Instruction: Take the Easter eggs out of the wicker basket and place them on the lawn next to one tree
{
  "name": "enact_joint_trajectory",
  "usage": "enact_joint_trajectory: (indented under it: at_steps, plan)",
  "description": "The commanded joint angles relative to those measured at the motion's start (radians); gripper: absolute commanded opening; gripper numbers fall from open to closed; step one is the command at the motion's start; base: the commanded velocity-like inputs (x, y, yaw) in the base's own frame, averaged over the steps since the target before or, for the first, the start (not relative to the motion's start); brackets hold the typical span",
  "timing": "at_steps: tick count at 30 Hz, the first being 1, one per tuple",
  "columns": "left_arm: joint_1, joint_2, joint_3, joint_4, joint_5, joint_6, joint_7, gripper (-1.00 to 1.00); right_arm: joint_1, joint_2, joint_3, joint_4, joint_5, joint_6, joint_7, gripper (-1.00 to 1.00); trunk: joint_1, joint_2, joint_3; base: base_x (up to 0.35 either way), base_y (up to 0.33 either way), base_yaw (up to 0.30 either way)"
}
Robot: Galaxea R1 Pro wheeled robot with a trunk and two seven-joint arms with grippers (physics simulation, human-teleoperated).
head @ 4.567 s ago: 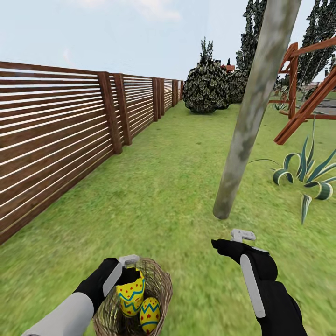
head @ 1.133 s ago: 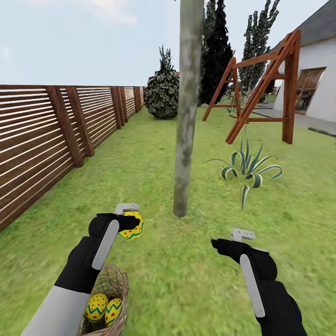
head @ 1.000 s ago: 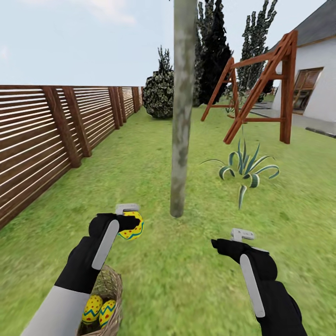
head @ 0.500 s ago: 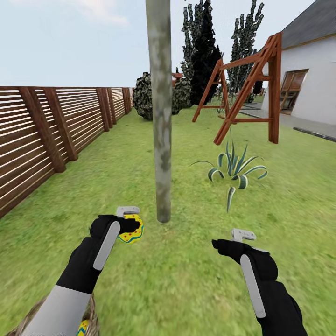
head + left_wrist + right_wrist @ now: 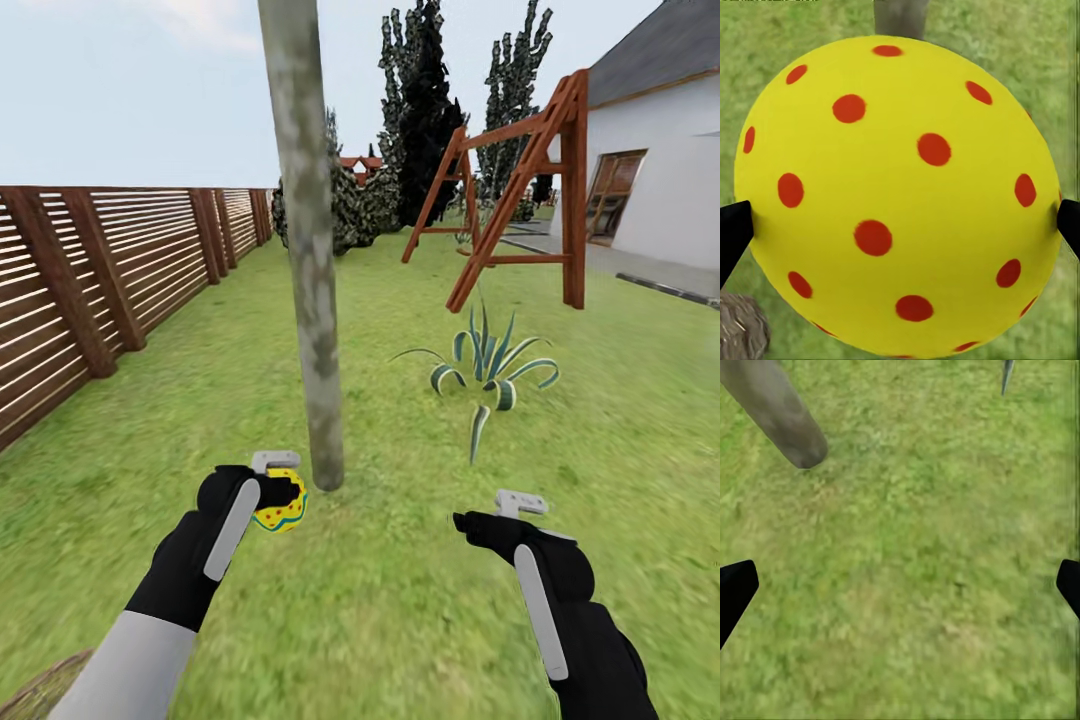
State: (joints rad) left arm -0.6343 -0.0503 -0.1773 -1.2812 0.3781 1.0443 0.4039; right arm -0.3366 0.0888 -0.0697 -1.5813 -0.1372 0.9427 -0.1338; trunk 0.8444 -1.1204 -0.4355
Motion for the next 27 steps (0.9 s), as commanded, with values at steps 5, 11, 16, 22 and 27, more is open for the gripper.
enact_joint_trajectory:
  at_steps: [5, 11, 16, 22, 27]
  plan:
    - [-0.001, -0.001, -0.001, 0.017, 0.01, 0.003, 0.01, -1.0, 0.0, 0.0, -0.001, -0.001, -0.011, 0.004, -0.009, 1.0, 0.0, -0.001, 0.003, 0.228, -0.25, -0.229]
    - [-0.001, 0.0, -0.001, 0.019, 0.01, 0.003, 0.01, -1.0, 0.0, 0.002, 0.005, -0.001, -0.012, 0.004, -0.009, 1.0, 0.0, -0.001, 0.004, 0.232, -0.246, -0.073]
    - [-0.001, 0.0, -0.001, 0.02, 0.01, 0.003, 0.01, -1.0, 0.0, 0.002, 0.007, -0.001, -0.012, 0.005, -0.009, 1.0, 0.0, -0.001, 0.004, 0.249, -0.23, -0.004]
    - [-0.001, -0.002, -0.001, 0.031, 0.01, 0.003, 0.01, -1.0, 0.0, 0.002, 0.007, -0.001, -0.012, 0.004, -0.009, 1.0, 0.0, -0.001, 0.004, 0.24, -0.24, 0.0]
    - [-0.001, -0.003, -0.001, 0.034, 0.01, 0.003, 0.01, -1.0, 0.0, 0.002, 0.007, -0.001, -0.012, 0.004, -0.009, 1.0, 0.0, -0.001, 0.004, 0.229, -0.249, 0.0]
